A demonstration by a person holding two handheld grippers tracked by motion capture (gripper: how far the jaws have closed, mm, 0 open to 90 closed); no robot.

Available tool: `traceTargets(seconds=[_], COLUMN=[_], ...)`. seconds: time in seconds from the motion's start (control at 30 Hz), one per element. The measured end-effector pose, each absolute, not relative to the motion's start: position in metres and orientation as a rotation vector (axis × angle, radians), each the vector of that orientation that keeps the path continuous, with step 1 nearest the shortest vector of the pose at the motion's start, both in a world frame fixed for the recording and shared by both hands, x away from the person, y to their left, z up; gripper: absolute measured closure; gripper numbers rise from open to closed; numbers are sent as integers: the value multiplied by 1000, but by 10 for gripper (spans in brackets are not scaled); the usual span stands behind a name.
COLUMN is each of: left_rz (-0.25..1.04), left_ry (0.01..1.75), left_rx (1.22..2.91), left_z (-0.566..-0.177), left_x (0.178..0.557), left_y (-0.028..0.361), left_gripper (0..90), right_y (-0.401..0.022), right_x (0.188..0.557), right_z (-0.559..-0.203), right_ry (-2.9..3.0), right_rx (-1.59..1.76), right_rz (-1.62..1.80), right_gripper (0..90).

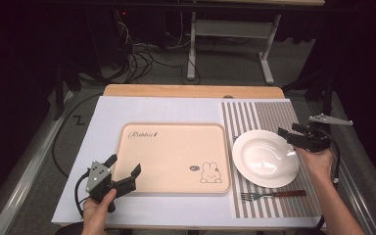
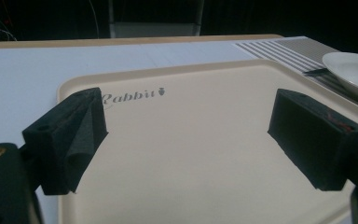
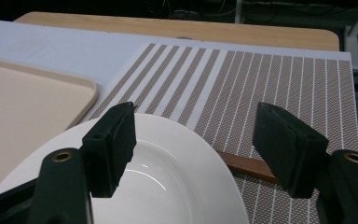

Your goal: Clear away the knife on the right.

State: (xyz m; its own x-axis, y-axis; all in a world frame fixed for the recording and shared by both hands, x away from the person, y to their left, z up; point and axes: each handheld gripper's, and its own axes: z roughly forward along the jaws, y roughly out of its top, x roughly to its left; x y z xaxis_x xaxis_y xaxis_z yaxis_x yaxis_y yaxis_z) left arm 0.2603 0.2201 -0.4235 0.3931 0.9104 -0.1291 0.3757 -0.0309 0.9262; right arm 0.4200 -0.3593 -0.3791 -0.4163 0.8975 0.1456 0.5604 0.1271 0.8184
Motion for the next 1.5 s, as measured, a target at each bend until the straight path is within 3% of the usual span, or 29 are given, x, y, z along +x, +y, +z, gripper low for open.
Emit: traceTargets(seconds=[0.4,0.97,1.5], left_rz=[647,661,665], left_ry=[1174,1175,1179], left_rx=[1606,1601,1596], left_z=[-424,-424,-424], left_x=[261,260,260], left_y=[221,221,222], left_gripper=[127,129,129], right_y=[-366,-379,-377], right_x=[443,476,502], right_z=[-379,-380,-402], right_ry=[2152,2315,2479], right_rx=[1431,1465,1437], right_rz=[1034,816,680], right_gripper=[332,430,508])
